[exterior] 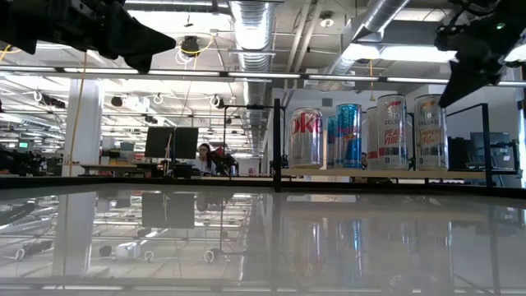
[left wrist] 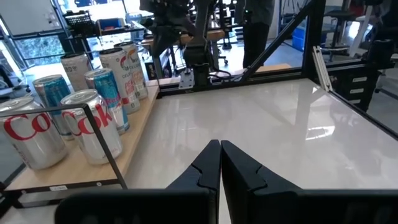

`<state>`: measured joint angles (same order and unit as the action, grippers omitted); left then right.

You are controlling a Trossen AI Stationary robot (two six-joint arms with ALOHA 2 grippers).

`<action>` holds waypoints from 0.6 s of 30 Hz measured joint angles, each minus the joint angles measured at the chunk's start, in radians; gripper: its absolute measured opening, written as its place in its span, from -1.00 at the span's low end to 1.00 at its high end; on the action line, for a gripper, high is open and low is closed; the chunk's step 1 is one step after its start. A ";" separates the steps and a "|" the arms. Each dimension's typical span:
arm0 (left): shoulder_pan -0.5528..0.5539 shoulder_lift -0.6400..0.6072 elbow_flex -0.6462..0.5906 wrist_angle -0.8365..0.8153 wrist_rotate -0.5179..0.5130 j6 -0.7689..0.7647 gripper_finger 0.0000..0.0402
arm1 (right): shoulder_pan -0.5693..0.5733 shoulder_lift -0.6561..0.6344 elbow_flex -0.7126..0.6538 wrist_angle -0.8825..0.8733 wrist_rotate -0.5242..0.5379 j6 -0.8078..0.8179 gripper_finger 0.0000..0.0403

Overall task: Place canned beverage on shelf
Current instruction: Put the top white-yellow soda can on the shelf

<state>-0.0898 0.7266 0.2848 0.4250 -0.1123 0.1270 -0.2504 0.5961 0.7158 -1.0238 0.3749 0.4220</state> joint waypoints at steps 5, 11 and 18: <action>0.000 0.000 0.000 0.011 0.000 -0.008 -1.00 | 0.008 0.109 0.000 0.042 0.040 0.033 -0.93; 0.000 0.000 0.000 0.003 0.000 -0.023 -1.00 | 0.058 0.235 0.000 0.033 0.098 0.110 -0.92; 0.000 0.000 0.000 0.003 0.000 -0.005 -1.00 | 0.101 0.296 0.000 -0.010 0.228 0.175 -0.92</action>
<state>-0.0898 0.7269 0.2844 0.4278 -0.1123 0.1215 -0.1499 0.8923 0.7158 -1.0335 0.6033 0.5967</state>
